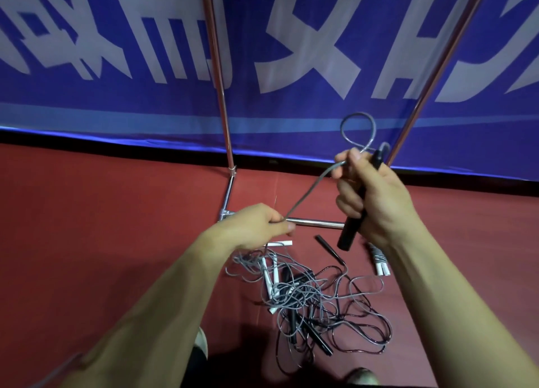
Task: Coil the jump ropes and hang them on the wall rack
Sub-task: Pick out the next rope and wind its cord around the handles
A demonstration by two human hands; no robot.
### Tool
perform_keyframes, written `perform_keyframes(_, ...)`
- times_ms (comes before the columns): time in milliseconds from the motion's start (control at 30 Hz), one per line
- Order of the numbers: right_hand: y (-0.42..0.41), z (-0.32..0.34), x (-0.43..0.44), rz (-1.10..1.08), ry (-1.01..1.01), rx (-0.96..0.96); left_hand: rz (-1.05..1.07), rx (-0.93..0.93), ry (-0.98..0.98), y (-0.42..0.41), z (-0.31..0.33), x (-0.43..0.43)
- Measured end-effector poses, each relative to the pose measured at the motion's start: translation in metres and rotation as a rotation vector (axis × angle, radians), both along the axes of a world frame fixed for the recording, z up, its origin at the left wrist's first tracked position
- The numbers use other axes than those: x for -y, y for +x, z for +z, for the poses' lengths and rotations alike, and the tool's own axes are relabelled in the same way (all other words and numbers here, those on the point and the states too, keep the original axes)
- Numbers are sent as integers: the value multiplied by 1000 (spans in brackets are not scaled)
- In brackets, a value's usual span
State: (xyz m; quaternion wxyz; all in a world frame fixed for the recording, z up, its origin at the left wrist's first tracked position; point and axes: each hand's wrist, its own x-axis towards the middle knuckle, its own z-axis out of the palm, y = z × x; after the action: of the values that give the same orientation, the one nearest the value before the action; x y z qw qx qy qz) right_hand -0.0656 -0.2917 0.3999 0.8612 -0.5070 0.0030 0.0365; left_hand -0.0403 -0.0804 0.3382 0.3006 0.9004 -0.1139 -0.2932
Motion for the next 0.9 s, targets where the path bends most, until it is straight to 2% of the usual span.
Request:
perform_keyframes(67, 0, -2, 7, 32, -63, -11, 29, 20, -30, 0, 5, 3)
perform_keyframes(167, -3, -17, 10, 163, -386, -108, 144, 4, -206, -1, 16, 10)
perform_keyframes(267, -7, -35, -2, 279, -614, -158, 214, -77, -440, -1, 23, 14)
perform_keyframes(333, -9, -42, -10, 301, -748, -119, 245, -124, -550, -2, 26, 15)
perform_keyframes(433, -7, -46, -15, 285, -919, -9, 285, -150, -616, -2, 29, 17)
perform_keyframes(533, -2, -49, -13, 205, -934, 55, 329, -166, -668, -2, 32, 16)
perform_keyframes(767, -5, -53, -27, 2, -800, 162, 345, -154, -703, -3, 35, 22)
perform_keyframes(900, -6, -57, -30, -75, -905, 259, 333, -156, -700, -3, 36, 23)
